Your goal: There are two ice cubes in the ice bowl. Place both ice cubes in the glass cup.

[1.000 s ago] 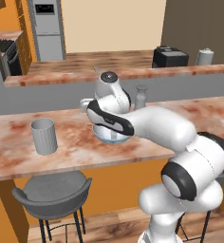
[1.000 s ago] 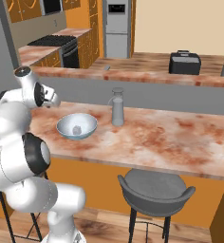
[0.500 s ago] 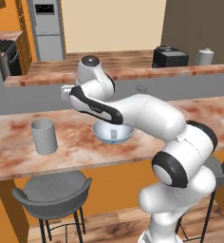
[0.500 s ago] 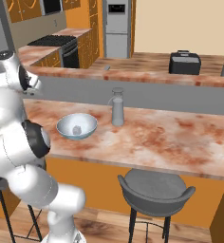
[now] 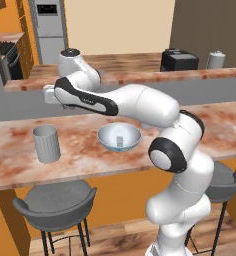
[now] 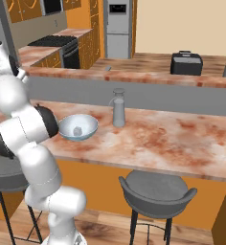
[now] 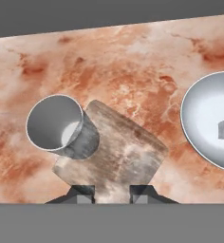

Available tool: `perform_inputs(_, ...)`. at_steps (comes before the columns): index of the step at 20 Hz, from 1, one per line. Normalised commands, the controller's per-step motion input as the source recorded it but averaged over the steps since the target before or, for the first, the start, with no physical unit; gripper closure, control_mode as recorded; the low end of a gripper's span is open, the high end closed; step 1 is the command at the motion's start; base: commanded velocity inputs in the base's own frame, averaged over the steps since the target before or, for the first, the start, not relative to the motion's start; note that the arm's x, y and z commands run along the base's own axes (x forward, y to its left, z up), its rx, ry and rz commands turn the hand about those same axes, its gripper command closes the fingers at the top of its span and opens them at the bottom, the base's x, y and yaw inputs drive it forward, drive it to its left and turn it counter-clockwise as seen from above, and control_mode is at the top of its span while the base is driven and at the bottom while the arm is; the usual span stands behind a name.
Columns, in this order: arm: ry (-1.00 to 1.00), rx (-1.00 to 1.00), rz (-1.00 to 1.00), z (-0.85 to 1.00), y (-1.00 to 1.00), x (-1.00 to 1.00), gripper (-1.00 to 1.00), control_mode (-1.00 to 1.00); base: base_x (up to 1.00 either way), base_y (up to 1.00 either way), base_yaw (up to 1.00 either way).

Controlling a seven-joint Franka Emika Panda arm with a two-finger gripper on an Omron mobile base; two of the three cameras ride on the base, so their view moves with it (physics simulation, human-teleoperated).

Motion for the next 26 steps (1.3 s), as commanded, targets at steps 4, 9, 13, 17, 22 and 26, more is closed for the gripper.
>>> perform_inputs(4,0.01,0.0,0.0,-0.22,0.41,0.0,1.0,-1.0,0.0,0.0,0.0)
perform_inputs(9,0.0,0.0,0.0,-0.1,0.45,0.0,1.0,-1.0,0.0,0.0,0.0)
perform_inputs(13,0.0,0.0,0.0,-0.13,0.38,0.0,1.0,-1.0,0.0,0.0,0.0)
perform_inputs(17,0.0,-0.02,0.0,-0.32,0.23,0.0,1.0,-1.0,0.0,0.0,0.0)
perform_inputs(22,0.0,0.0,0.0,-0.41,0.11,0.0,1.0,-1.0,0.0,0.0,0.0)
perform_inputs(26,0.0,0.0,0.0,-0.42,0.06,0.04,1.0,-1.0,0.0,0.0,0.0)
